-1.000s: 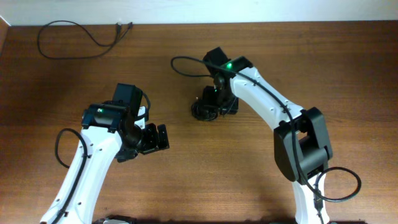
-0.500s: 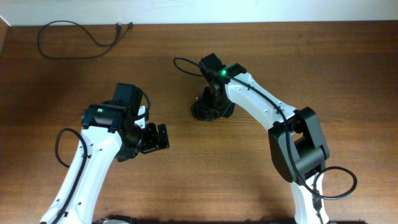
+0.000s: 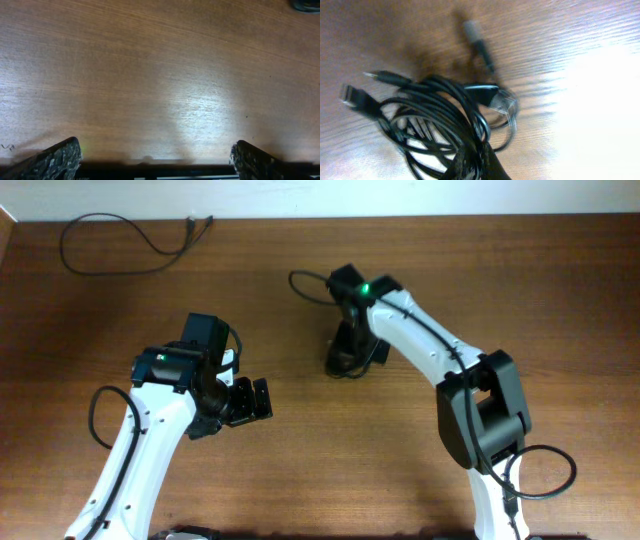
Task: Untangle cables
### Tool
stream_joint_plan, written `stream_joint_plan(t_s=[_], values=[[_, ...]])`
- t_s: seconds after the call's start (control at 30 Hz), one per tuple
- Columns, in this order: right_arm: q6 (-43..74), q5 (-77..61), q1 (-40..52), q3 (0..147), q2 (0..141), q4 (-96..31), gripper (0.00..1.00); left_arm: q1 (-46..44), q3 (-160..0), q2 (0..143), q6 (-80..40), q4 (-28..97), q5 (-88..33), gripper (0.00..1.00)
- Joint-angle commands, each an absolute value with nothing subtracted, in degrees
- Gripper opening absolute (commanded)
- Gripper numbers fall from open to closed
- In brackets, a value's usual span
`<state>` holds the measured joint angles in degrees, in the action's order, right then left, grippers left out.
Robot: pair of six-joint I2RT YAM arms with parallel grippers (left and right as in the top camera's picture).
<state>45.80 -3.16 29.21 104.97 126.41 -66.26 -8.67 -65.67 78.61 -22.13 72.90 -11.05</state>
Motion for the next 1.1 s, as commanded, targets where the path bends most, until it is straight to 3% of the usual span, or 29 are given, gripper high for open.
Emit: stream_joint_plan(t_s=[0.0, 0.17, 0.27, 0.37, 0.47, 0.53, 0.57, 0.6, 0.63, 0.67, 0.7, 0.8, 0.83, 0.9, 0.97, 1.0, 1.03, 1.07], values=[[36.8, -1.0, 29.0, 116.4, 122.4, -74.2, 0.04, -8.8, -65.6, 78.8, -22.5, 72.9, -10.7, 0.99], [18.2, -14.4, 30.0, 130.1, 122.4, -81.4, 0.04, -8.8, -65.6, 78.8, -22.5, 72.9, -10.7, 0.99], [33.9, -2.8, 29.8, 130.9, 122.4, -86.7, 0.04, -8.8, -65.6, 78.8, -22.5, 72.4, -10.7, 0.99], [15.5, -25.9, 29.2, 131.0, 122.4, -83.5, 0.04, -8.8, -65.6, 78.8, -22.5, 72.4, -10.7, 0.99], [32.7, -2.4, 28.8, 131.0, 122.4, -89.8, 0.04, -8.8, -65.6, 78.8, -22.5, 72.4, -10.7, 0.99], [24.0, -16.1, 28.8, 131.0, 122.4, -88.9, 0.04, -8.9, -65.6, 78.8, -22.5, 72.4, -10.7, 0.99], [14.3, -28.1, 28.8, 131.0, 122.4, -87.3, 0.04, -8.8, -65.6, 78.8, -22.5, 71.9, -10.7, 0.99], [12.7, -27.3, 28.8, 131.0, 122.4, -86.3, 0.04, -8.8, -65.6, 78.8, -22.5, 71.5, -10.7, 0.99], [18.5, -18.7, 28.8, 130.9, 122.4, -86.5, 0.04, -8.9, -65.6, 78.8, -22.5, 71.4, -10.7, 0.99], [27.7, -8.4, 28.9, 130.9, 122.4, -88.8, 0.13, -8.8, -65.6, 78.8, -22.5, 71.6, -10.7, 0.99], [29.4, -8.3, 28.8, 130.9, 122.4, -89.8, 0.16, -8.9, -65.6, 78.8, -22.5, 71.8, -10.7, 0.99], [18.1, -21.6, 28.9, 130.9, 122.5, -88.7, 0.11, -8.8, -65.6, 78.8, -22.5, 71.9, -10.7, 0.99], [19.6, -15.9, 28.9, 130.8, 122.5, -88.8, 0.05, -8.8, -65.6, 78.8, -22.5, 71.8, -10.7, 0.99], [24.5, -9.5, 28.9, 130.3, 122.6, -90.1, 0.05, -8.9, -65.6, 78.8, -22.5, 71.9, -10.7, 0.99], [24.4, -9.7, 28.9, 129.9, 122.6, -90.2, 0.27, -8.9, -65.6, 78.8, -22.5, 72.2, -10.7, 0.99], [24.3, -8.2, 28.9, 129.6, 122.6, -90.2, 0.48, -8.8, -65.6, 78.8, -22.5, 72.2, -10.7, 0.99], [24.5, -4.4, 28.9, 128.7, 122.9, -89.7, 0.56, -8.8, -65.6, 78.8, -22.5, 72.1, -10.7, 0.99], [24.5, -3.8, 28.9, 127.9, 123.1, -89.0, 0.56, -8.8, -65.5, 78.8, -22.5, 72.1, -10.7, 0.99]])
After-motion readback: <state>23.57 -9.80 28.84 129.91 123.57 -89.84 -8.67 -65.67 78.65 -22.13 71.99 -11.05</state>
